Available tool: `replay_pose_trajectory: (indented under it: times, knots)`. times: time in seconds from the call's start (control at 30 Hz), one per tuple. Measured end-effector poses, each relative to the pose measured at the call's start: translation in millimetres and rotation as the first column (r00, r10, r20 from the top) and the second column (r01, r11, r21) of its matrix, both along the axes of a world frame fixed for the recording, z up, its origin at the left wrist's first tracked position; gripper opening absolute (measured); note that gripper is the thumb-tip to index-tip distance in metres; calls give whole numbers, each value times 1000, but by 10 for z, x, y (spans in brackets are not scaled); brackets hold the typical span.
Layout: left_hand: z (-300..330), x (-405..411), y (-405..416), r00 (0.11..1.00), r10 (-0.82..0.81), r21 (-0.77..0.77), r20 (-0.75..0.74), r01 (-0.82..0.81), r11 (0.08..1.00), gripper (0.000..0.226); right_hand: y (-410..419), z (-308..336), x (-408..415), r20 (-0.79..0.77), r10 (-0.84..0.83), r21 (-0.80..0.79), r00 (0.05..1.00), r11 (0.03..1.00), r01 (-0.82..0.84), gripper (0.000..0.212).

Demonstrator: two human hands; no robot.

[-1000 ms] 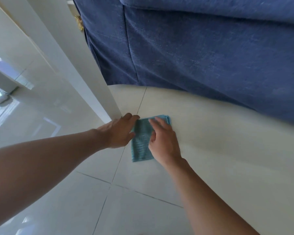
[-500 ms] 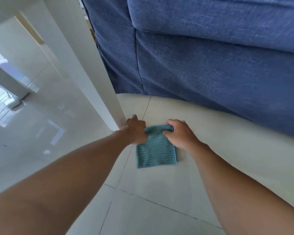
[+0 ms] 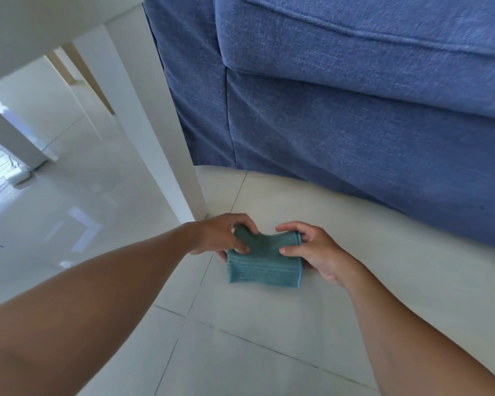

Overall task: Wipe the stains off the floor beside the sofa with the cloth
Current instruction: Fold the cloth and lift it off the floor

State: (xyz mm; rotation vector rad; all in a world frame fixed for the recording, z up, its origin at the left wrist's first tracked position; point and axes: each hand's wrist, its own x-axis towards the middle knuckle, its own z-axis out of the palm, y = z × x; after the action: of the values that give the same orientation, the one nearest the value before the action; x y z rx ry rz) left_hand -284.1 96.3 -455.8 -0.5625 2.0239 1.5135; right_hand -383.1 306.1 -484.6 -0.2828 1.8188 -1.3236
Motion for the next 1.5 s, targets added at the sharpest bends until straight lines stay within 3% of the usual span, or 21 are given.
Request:
replay_pose_trajectory:
  times: [0.1, 0.13, 0.2, 0.27, 0.4, 0.53, 0.7, 0.87, 1.0, 1.1, 1.2, 1.3, 1.4, 1.5]
  knots:
    - [-65, 156, 89, 993, -56, 35, 100, 52, 998, 49, 116, -74, 135, 16, 161, 92, 987, 983, -162, 40]
    - [-128, 217, 130, 990, -120, -63, 77, 125, 990, 57, 137, -121, 193, -23, 213, 134, 977, 969, -208, 40]
    - [-295, 340, 217, 949, -316, -420, -10, 282, 863, 73, 135, -215, 334, -180, 289, 240, 940, 940, -243, 40]
    - [-458, 415, 288, 922, -367, -572, -125, 235, 786, 77, 105, -298, 464, -365, 268, 270, 892, 947, -174, 40]
    - [-492, 273, 219, 924, -302, -619, -234, 98, 779, 77, 45, -369, 485, -533, 164, 239, 830, 970, -38, 37]
    - [-269, -1, 166, 913, -174, -544, -370, -61, 837, 68, -13, -250, 270, -572, -11, 111, 820, 990, 90, 39]
    - [112, -33, 73, 917, -64, -488, -393, -149, 860, 70, -162, 173, -13, -523, -90, 41, 847, 991, 130, 40]
    - [1076, -177, -146, 908, -44, -538, -417, -207, 817, 74, -410, 911, -267, -471, -134, -89, 872, 991, 104, 47]
    - [1962, -348, -42, 891, -22, -579, -453, -275, 768, 76, -567, 1755, -460, -598, -199, -229, 777, 971, 72, 40]
    - [2657, -383, 28, 882, 46, -590, -469, -352, 726, 62, -683, 2316, -541, -601, -204, -330, 773, 944, -7, 40]
    - [3244, -189, -68, 839, 229, -395, -493, -450, 801, 41, -885, 2740, -524, -558, -177, -406, 811, 910, -81, 41]
    - [3697, 272, -285, 766, 356, -295, -535, -564, 771, 34, -1239, 3147, -345, -502, -126, -488, 856, 858, -160, 39]
    - [4064, 882, -488, 680, 507, -212, -530, -684, 698, 27, -1736, 3509, 19, -502, 83, -484, 861, 798, -359, 39]
    - [4245, 1558, -718, 569, 625, -204, -535, -805, 558, 32, -2246, 3815, 532, -533, 340, -371, 775, 729, -575, 40]
